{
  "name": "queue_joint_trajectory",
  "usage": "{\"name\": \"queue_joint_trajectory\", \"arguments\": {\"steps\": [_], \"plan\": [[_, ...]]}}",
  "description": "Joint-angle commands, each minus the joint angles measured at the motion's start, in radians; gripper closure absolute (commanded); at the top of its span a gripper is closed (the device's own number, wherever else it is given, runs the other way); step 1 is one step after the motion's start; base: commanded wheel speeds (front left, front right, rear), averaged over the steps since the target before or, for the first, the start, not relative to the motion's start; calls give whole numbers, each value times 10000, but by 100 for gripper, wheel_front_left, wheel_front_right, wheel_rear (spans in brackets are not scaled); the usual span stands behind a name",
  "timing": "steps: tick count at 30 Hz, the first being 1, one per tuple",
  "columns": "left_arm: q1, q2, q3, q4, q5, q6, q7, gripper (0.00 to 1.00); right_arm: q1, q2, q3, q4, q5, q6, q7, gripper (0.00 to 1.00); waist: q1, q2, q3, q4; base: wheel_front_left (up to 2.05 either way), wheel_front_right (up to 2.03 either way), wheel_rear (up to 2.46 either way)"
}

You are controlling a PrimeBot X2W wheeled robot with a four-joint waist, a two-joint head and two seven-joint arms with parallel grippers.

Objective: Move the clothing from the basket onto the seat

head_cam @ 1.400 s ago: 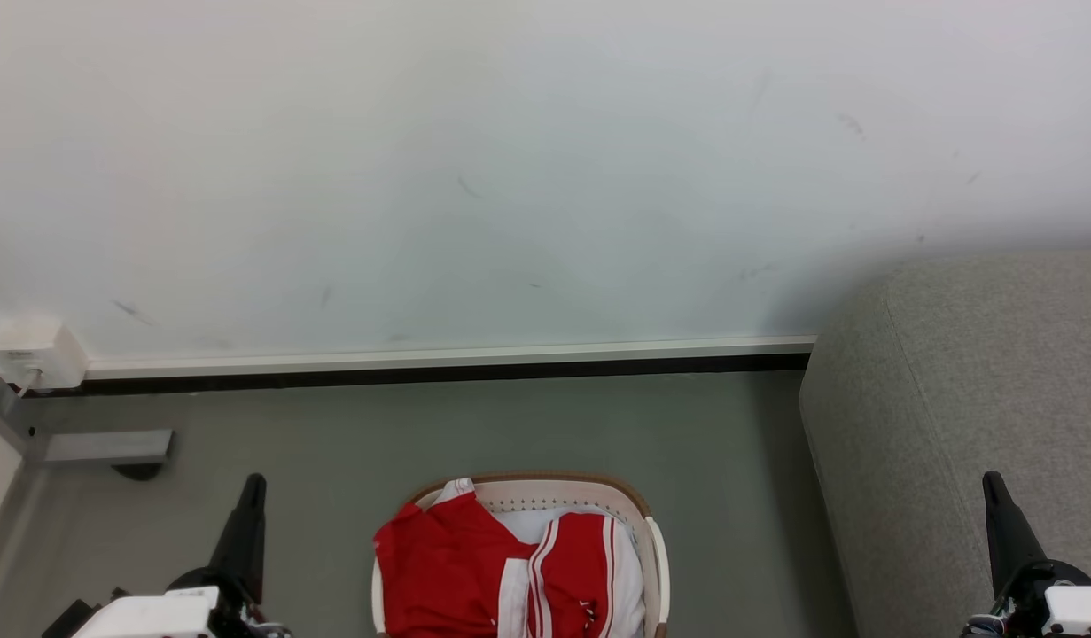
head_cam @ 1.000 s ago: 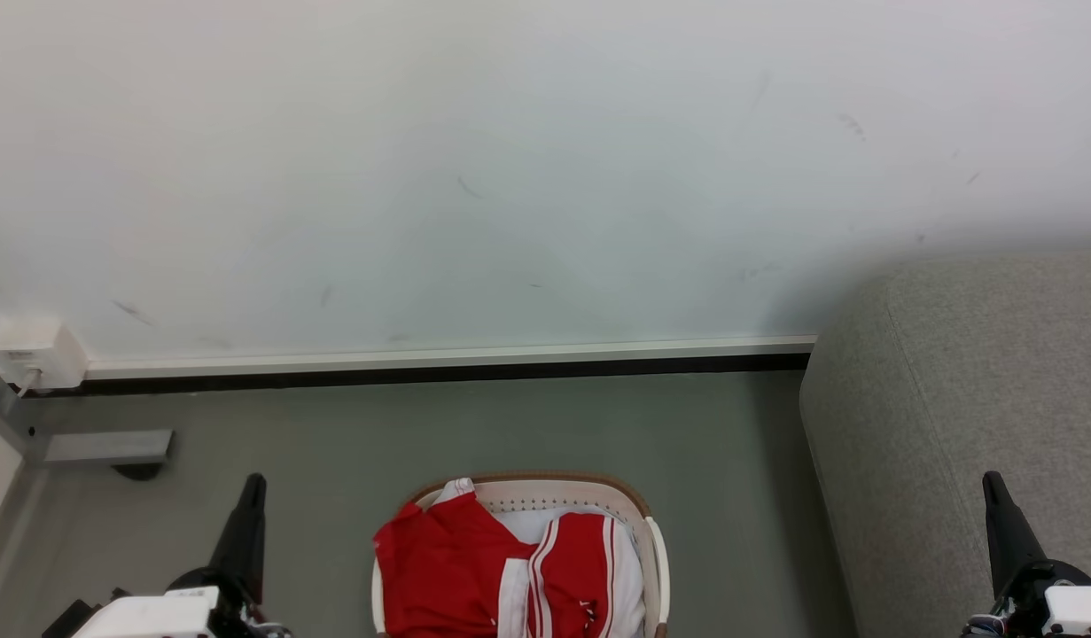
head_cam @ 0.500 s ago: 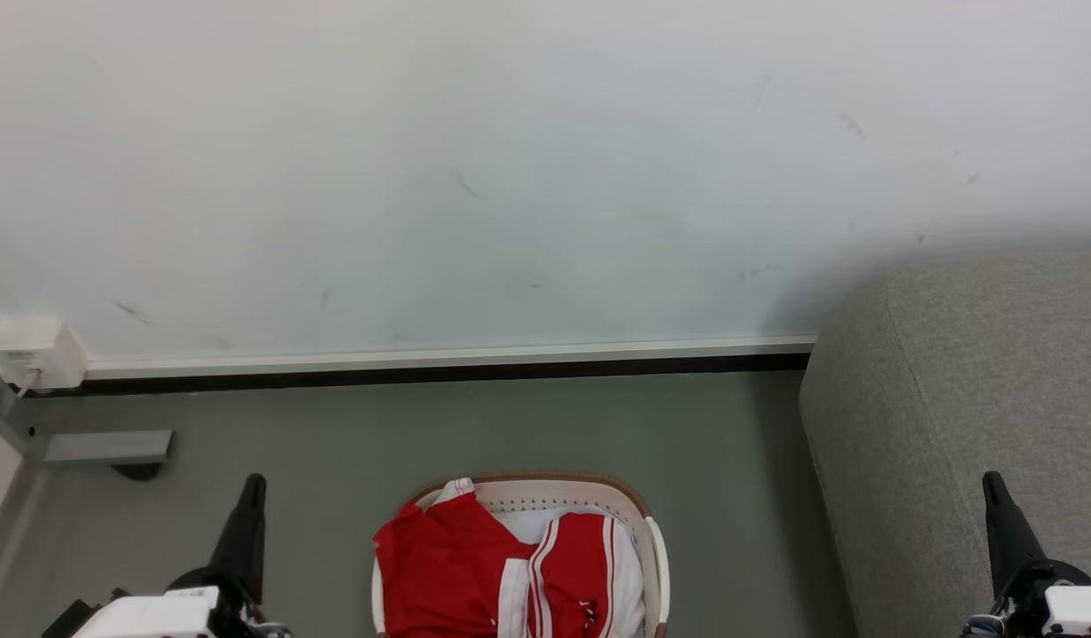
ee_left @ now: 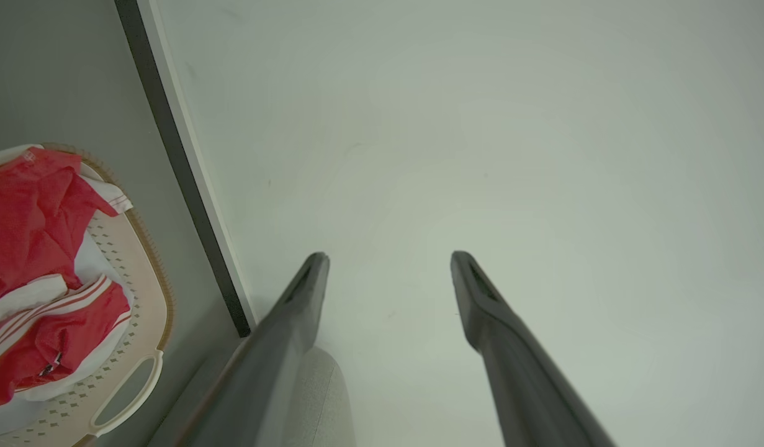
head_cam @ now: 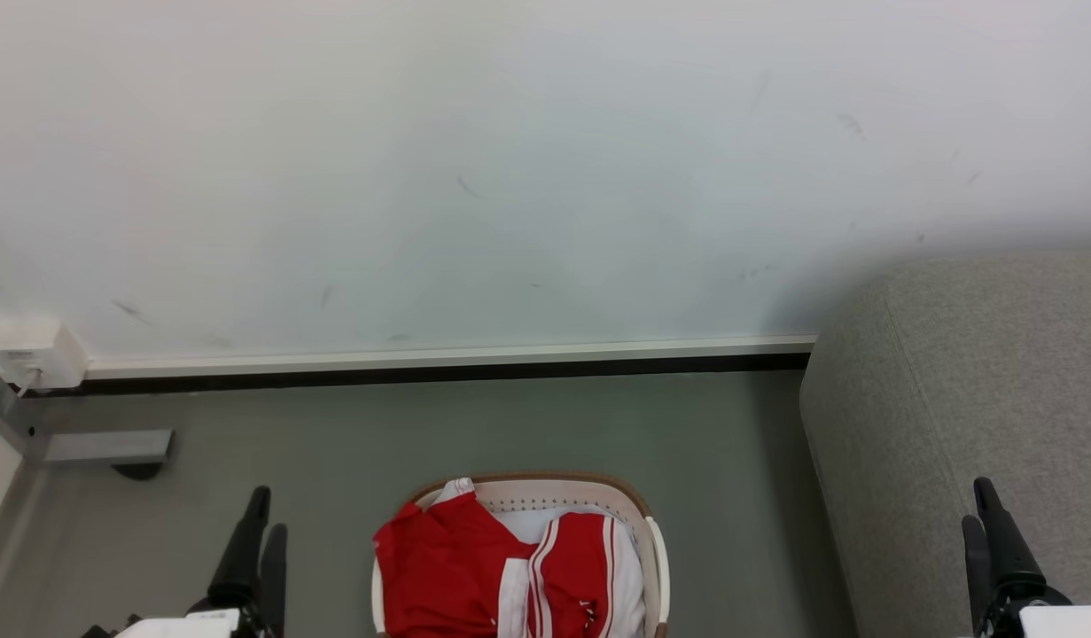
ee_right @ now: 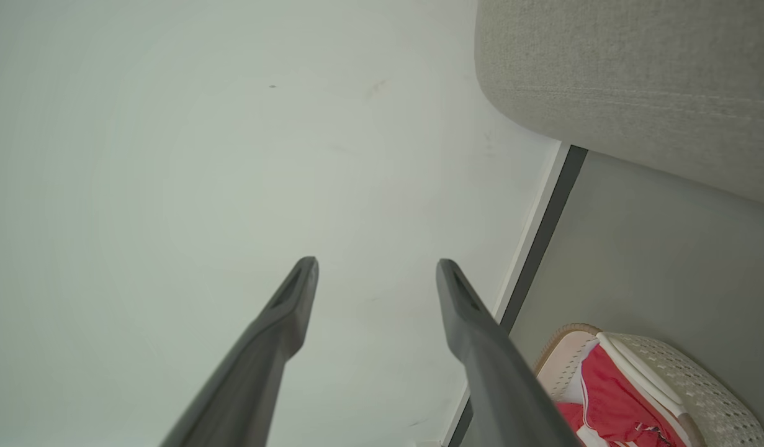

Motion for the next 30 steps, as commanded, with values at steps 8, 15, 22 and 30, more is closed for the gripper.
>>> {"name": "queue_joint_trajectory", "arguments": {"steps": [8, 15, 22, 30], "plan": [[-114, 63, -187, -174, 1172, -43, -486, 0, 1, -103, 229, -489, -1832, -3, -444, 0, 0, -1, 7, 21, 0, 0, 0], [-22, 70, -360, -259, 2549, 9, -795, 0, 101, -114, 451, -807, -3545, -4, -752, 0, 0, -1, 6, 31, 0, 0, 0], [76, 77, -615, -380, 3957, 168, -1069, 0, 185, -125, 690, -1028, -5154, -5, -1034, 0, 0, -1, 1, 37, 0, 0, 0], [193, 83, -910, -513, 5665, 318, -1376, 0, 240, -198, 919, -1048, -6783, -6, -1327, 0, 0, -1, -4, 50, 0, 0, 0]]}}
